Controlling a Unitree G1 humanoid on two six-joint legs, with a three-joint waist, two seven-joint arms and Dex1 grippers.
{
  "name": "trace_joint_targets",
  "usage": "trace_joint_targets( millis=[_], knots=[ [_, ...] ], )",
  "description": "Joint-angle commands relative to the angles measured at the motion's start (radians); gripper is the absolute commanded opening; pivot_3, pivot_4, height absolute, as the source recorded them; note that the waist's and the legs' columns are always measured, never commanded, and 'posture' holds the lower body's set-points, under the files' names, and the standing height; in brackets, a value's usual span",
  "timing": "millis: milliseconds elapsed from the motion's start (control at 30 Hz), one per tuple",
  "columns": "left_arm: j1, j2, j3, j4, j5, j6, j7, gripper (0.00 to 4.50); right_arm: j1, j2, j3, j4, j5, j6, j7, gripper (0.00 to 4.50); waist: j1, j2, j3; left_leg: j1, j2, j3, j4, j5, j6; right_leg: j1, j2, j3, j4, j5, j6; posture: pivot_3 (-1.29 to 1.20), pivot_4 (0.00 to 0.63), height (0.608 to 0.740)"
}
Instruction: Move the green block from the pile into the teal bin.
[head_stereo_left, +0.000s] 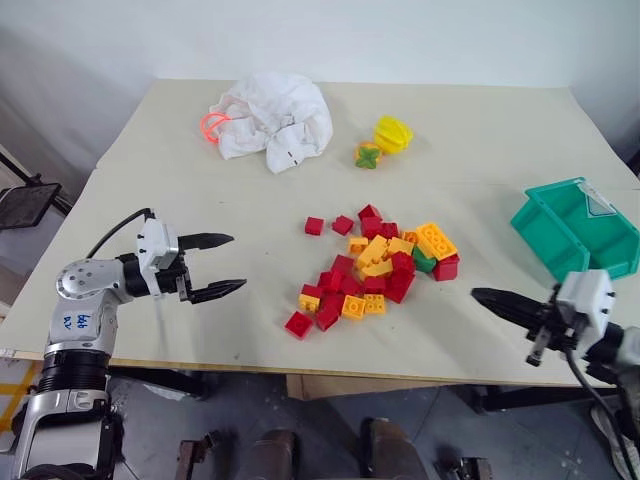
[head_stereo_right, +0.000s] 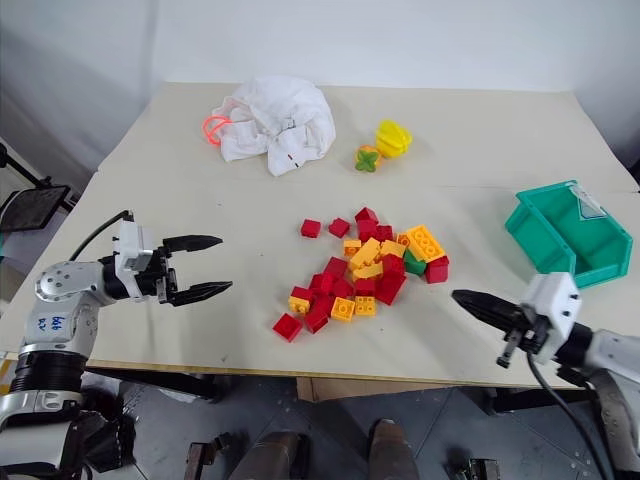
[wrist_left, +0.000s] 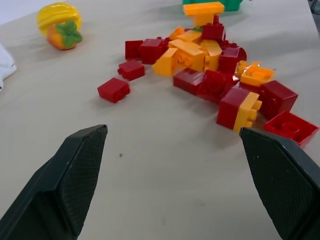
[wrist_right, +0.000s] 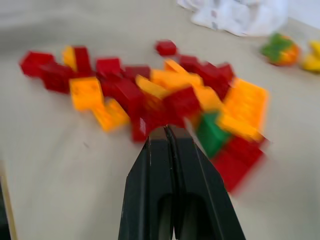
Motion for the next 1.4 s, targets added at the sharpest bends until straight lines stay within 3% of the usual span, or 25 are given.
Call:
trace_joint_targets(
  millis=[33,167,333,433,600,767,933,1167,1333,1400],
  knots=[
    [-0.013,-0.008,0.008,-0.06,-0.016,0.012,0.024,4.5,-0.045,0.009,0.063,-0.079,0.028,0.079,-0.035,0.02,0.001,0.0,0.0,0.0,0.0,0.0,0.0,0.0,0.0,0.0,0.0,0.0,0.0,0.0,0.0,0.0,0.15,0.74],
    [-0.004,-0.032,-0.015,-0.139,-0.038,0.056,0.025,4.5,-0.163,0.042,0.23,-0.113,-0.005,0.226,-0.11,0.02,0.001,0.0,0.0,-0.001,0.0,-0.001,0.001,0.0,0.0,0.0,0.0,-0.001,0.0,0.0,0.0,0.0,0.15,0.74],
    [0.005,-0.085,-0.035,-0.192,-0.026,0.076,0.078,4.5,-0.323,0.124,0.34,0.049,-0.144,0.203,-0.184,0.02,0.002,0.0,0.0,-0.001,-0.001,-0.001,0.002,0.0,0.0,0.0,-0.001,-0.001,0.001,0.0,0.0,0.0,0.15,0.74],
    [0.007,-0.105,-0.045,-0.194,-0.007,0.064,0.114,4.5,-0.439,0.182,0.3,0.236,-0.172,0.155,-0.233,0.02,0.0,0.0,0.0,-0.002,-0.001,-0.001,0.003,0.0,0.0,-0.001,0.0,-0.001,0.001,0.0,0.0,0.0,0.15,0.74],
    [0.02,-0.134,-0.057,-0.217,-0.006,0.067,0.152,4.5,-0.57,0.17,0.261,0.525,-0.264,0.03,-0.251,0.02,0.0,0.0,0.0,-0.002,-0.001,-0.002,0.002,0.0,0.0,-0.001,0.0,-0.001,0.003,0.0,0.0,0.0,0.15,0.74],
    [0.025,-0.144,-0.058,-0.227,-0.01,0.075,0.173,4.5,-0.637,0.174,0.175,0.643,-0.238,0.01,-0.272,0.02,-0.003,0.0,0.0,-0.002,-0.001,-0.001,0.002,0.0,0.0,-0.001,0.0,-0.002,0.004,0.0,0.0,0.0,0.15,0.74],
    [0.032,-0.142,-0.068,-0.223,-0.005,0.068,0.172,4.5,-0.59,0.161,0.187,0.641,-0.274,-0.003,-0.233,0.02,-0.004,0.0,0.0,-0.002,-0.001,-0.001,0.002,0.0,0.0,-0.001,0.0,-0.002,0.004,0.0,0.0,0.0,0.15,0.74],
    [0.04,-0.14,-0.069,-0.222,-0.004,0.06,0.176,4.5,-0.396,0.062,0.147,0.444,-0.247,0.093,-0.156,0.02,0.003,0.0,0.0,-0.002,-0.002,-0.002,0.003,0.0,0.0,-0.001,-0.001,-0.002,0.003,0.0,0.0,0.0,0.15,0.74],
    [0.052,-0.135,-0.066,-0.223,-0.008,0.054,0.167,4.5,-0.256,-0.003,0.003,0.332,-0.161,0.097,-0.115,0.02,0.008,0.0,0.0,-0.002,-0.002,-0.002,0.003,0.0,0.0,0.0,-0.001,-0.002,0.003,0.0,0.0,0.0,0.15,0.74],
    [0.055,-0.121,-0.058,-0.22,-0.01,0.045,0.151,4.5,-0.173,-0.023,-0.11,0.296,-0.091,0.064,-0.045,0.02,0.009,0.0,0.0,-0.002,-0.002,-0.001,0.003,-0.001,0.0,0.0,-0.001,-0.002,0.003,0.0,0.0,0.0,0.15,0.74]
  ],
)
